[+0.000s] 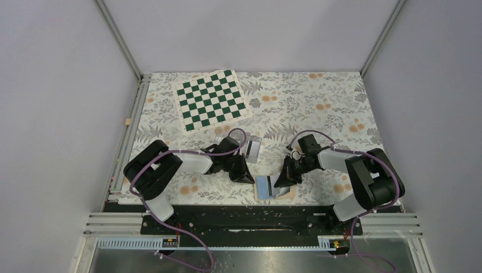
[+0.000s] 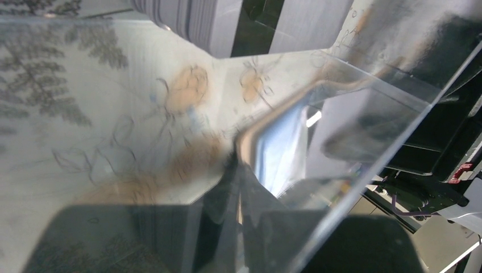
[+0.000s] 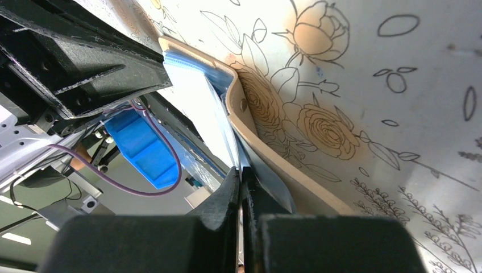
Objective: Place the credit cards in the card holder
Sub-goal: Insert the credit card into the card holder.
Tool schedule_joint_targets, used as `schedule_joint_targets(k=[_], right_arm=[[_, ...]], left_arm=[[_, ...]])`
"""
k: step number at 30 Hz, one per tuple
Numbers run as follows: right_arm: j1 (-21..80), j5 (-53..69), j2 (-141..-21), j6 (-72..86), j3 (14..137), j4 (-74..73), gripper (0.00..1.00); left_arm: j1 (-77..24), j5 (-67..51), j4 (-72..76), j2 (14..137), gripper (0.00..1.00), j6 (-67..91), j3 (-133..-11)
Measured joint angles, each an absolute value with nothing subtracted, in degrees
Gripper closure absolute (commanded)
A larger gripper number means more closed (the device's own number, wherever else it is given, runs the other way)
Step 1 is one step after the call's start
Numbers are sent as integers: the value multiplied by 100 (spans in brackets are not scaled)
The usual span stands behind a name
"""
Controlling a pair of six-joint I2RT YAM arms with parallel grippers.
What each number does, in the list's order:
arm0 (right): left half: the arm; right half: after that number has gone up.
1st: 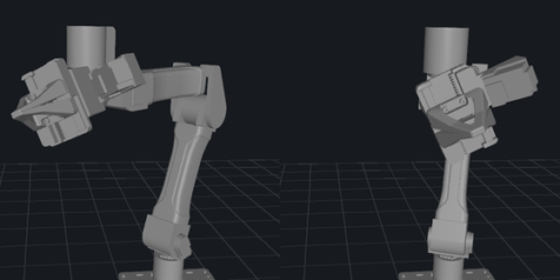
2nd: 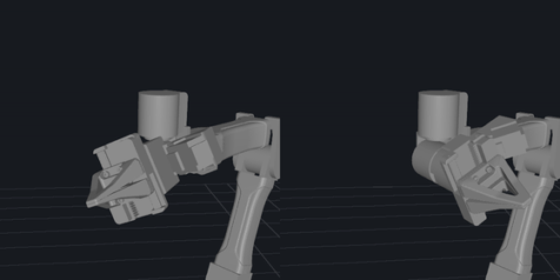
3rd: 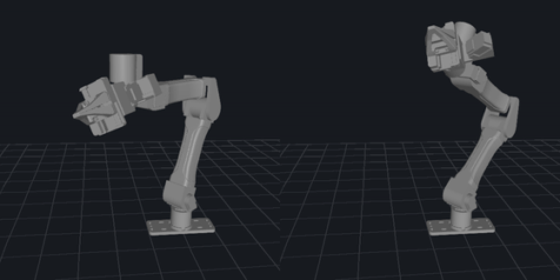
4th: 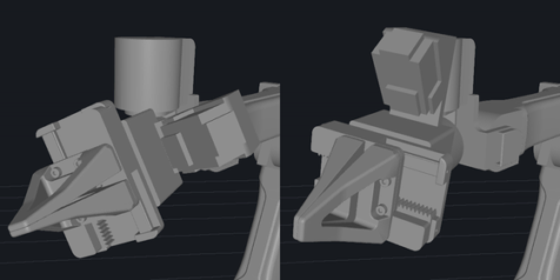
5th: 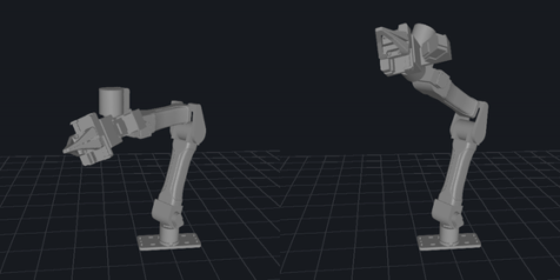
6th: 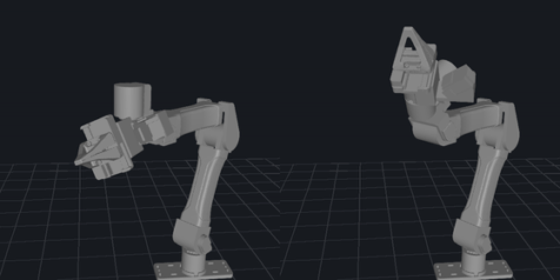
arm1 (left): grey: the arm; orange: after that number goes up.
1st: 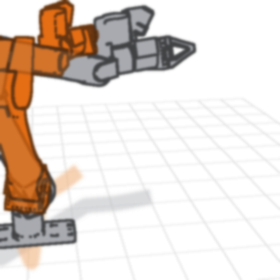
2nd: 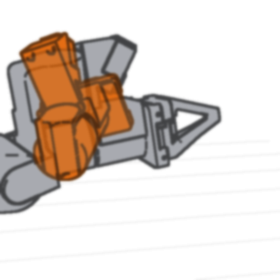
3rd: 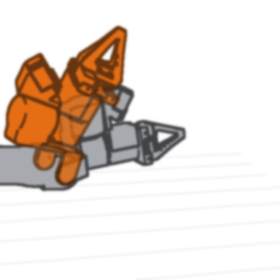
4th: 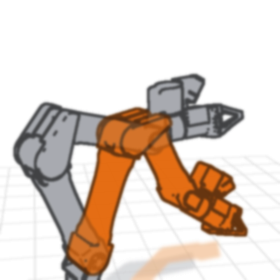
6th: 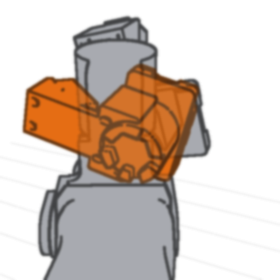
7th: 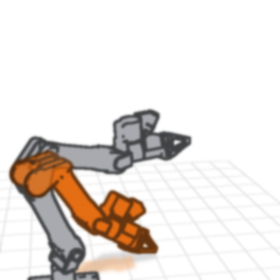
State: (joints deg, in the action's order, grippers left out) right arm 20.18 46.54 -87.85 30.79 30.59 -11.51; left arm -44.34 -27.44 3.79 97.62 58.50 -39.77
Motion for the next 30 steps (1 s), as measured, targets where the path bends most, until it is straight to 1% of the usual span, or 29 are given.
schedule_joint_targets(k=[5,12,21,28,30], right_arm=[[2023,4372,-8702,2921,3216,-1601,100],[2027,3863,-8001,3013,3017,-1828,100],[2012,4431,-8584,3015,3013,-1420,100],[2014,4740,-8921,2908,3109,-1385,100],[2014,4751,-8930,2888,3129,-1402,88]], left_arm=[[-4434,-2738,325,9762,100,5850,-4005],[-4434,-2740,311,9776,100,5848,-4018],[-4434,-2781,202,9832,100,5824,-4110],[-4442,-2794,207,9870,100,5800,-4150],[-4442,-2797,204,9872,100,5798,-4152]])
